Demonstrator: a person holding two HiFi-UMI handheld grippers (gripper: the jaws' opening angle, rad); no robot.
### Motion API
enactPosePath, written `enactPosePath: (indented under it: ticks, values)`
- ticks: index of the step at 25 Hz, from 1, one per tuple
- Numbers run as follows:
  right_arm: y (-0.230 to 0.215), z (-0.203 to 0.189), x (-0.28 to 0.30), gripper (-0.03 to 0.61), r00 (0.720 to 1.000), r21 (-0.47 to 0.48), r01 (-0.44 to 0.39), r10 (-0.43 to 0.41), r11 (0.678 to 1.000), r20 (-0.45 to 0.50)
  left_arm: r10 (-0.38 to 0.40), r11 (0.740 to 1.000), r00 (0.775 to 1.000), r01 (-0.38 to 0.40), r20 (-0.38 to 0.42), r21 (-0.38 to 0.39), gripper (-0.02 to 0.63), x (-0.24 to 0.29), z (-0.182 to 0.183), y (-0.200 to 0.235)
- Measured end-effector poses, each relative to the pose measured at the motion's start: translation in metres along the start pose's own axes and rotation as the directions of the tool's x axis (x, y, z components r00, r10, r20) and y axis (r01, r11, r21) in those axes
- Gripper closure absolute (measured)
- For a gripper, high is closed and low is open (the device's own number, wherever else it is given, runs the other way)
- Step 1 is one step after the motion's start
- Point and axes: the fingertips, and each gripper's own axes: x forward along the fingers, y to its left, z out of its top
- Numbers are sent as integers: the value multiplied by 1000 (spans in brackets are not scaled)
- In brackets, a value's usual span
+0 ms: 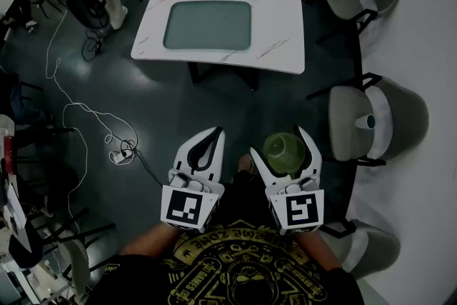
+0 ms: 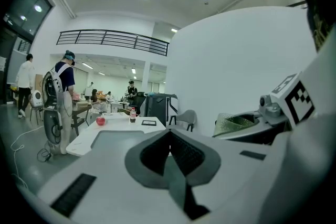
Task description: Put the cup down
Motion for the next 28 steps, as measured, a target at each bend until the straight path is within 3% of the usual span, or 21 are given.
enactPosePath:
  ticks: [4, 16, 22, 28]
  values:
    - [-12, 2, 6, 176, 999, -13, -43, 43, 999, 8, 67, 998, 997, -68, -48, -11, 604, 7, -3, 1]
    - [-34, 2, 26, 176, 995, -17, -103, 103, 995, 2, 151, 988, 987, -152, -56, -9, 604, 23, -1, 7]
    - [-39, 3, 53, 176, 997, -49, -60, 58, 997, -48, 136, 990, 989, -138, -63, -28, 604, 37, -6, 29]
    - [-32, 12, 83, 176, 996, -36, -89, 88, 995, -22, 106, 994, 994, -107, -38, -20, 604, 65, 4, 57]
